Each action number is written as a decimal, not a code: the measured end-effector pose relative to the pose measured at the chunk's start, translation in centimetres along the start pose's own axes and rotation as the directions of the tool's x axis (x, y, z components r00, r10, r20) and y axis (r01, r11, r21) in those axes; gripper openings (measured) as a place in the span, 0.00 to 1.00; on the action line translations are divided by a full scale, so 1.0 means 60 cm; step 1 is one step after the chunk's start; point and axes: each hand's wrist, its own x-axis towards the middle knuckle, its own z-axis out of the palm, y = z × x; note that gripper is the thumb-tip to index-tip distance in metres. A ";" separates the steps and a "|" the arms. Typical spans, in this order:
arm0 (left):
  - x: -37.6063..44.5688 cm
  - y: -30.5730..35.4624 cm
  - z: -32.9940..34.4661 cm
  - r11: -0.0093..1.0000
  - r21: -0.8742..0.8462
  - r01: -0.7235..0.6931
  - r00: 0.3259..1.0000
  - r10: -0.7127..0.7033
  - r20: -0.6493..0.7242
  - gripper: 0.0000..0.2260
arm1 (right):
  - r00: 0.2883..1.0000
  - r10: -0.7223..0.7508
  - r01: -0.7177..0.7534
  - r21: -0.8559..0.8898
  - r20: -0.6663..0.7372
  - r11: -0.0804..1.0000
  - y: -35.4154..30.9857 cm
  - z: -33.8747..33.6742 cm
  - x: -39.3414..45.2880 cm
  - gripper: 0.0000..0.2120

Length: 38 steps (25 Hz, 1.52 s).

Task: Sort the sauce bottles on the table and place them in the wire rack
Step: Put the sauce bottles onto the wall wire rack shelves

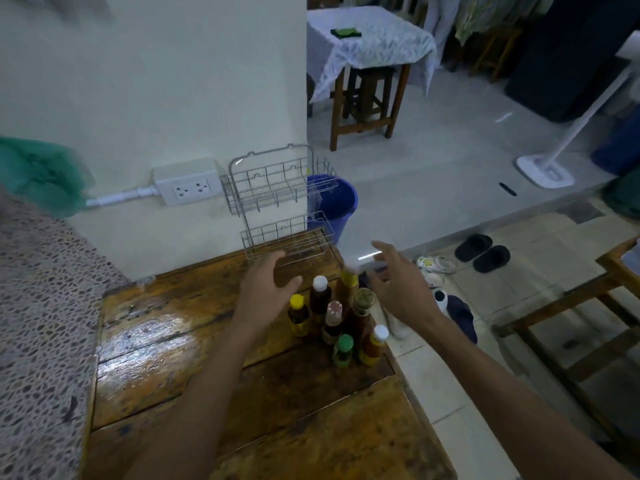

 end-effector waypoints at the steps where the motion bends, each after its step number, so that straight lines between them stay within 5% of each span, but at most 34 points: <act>1: 0.010 0.032 0.013 0.999 0.006 -0.038 0.999 0.038 0.005 0.27 | 0.999 0.034 -0.035 0.038 0.031 0.999 0.032 -0.001 0.019 0.27; 7: 0.080 0.144 0.112 0.985 0.160 -0.058 0.972 0.019 0.233 0.28 | 0.893 -0.029 -0.058 0.179 0.449 0.982 0.170 0.060 0.121 0.26; 10: 0.102 0.145 0.140 0.973 0.217 -0.080 0.978 0.034 0.208 0.17 | 0.847 -0.162 0.052 0.224 0.506 0.973 0.191 0.102 0.151 0.25; 13: 0.114 0.155 0.159 0.981 0.180 -0.069 0.984 0.038 0.173 0.17 | 0.798 -0.281 0.133 0.298 0.533 0.945 0.197 0.121 0.164 0.26; 19: 0.120 0.220 0.105 0.989 0.091 -0.113 0.994 0.112 0.021 0.17 | 0.853 -0.333 0.151 0.420 0.402 0.895 0.155 0.054 0.181 0.29; 26: 0.179 0.360 -0.224 0.951 0.016 -0.309 0.907 0.300 -0.297 0.20 | 0.828 -0.539 0.376 0.560 0.154 0.738 -0.125 -0.067 0.301 0.31; 31: 0.255 0.290 -0.329 0.983 0.038 -0.181 0.905 0.181 -0.386 0.20 | 0.888 -0.428 0.293 0.511 0.168 0.808 -0.291 0.039 0.382 0.27; 38: 0.331 0.140 -0.355 0.995 0.055 -0.087 0.921 0.102 -0.377 0.19 | 0.930 -0.308 0.218 0.371 0.203 0.903 -0.328 0.193 0.425 0.25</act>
